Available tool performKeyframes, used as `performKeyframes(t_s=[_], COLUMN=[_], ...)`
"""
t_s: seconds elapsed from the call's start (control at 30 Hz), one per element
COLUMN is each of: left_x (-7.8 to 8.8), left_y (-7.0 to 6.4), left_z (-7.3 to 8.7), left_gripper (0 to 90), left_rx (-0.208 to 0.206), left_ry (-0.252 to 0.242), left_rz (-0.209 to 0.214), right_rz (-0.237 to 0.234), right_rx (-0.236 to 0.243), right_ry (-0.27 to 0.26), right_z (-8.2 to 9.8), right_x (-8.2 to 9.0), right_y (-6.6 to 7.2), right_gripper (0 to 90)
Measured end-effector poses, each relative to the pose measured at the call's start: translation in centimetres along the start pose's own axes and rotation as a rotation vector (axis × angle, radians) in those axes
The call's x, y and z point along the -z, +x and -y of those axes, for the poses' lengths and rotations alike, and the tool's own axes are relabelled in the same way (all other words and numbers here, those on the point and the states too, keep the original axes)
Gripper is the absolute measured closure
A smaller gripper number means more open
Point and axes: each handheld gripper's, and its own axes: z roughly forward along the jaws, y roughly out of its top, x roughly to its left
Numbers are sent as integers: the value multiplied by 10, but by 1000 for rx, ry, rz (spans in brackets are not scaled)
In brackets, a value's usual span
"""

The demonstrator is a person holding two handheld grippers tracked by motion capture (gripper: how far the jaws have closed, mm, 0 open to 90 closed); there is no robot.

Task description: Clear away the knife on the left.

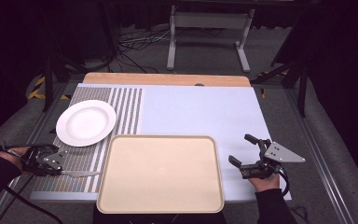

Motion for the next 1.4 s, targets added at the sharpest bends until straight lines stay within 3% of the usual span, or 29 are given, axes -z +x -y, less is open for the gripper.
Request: performKeyframes(t_s=[0.33,0.53,0.6,0.8,0.9,1.13,1.27,1.33,1.4], left_x=[1,15,22,35,46,63,70,73,77], left_y=[0,2,1,1,1,4,4,5,7], left_z=[0,1,2,3,3,-2,-5,-6,-7], left_gripper=[798,799,799,799,799,799,799,799,798], left_rx=[2,22,50,80,122,261,298,338,405], left_ry=[-2,-39,-49,-79,-120,-209,-250,-268,-274], left_rz=[1,-21,-20,-44,-54,-22,-24,-15,-9], right_rz=[-3,-6,-6,-5,-4,-4,-3,0,0], right_rx=[-3,-6,-7,-9,-9,-9,-9,-9,-9], right_ry=[-2,-3,-4,-10,-8,-8,-10,-9,-8], right_z=[0,0,0,0,0,0,0,0,0], right_x=[0,0,0,1,1,0,1,1,1], right_y=[0,-1,-1,-1,-1,-1,-1,-2,-2], right_gripper=[9,9,9,9,9,9,9,9,9])
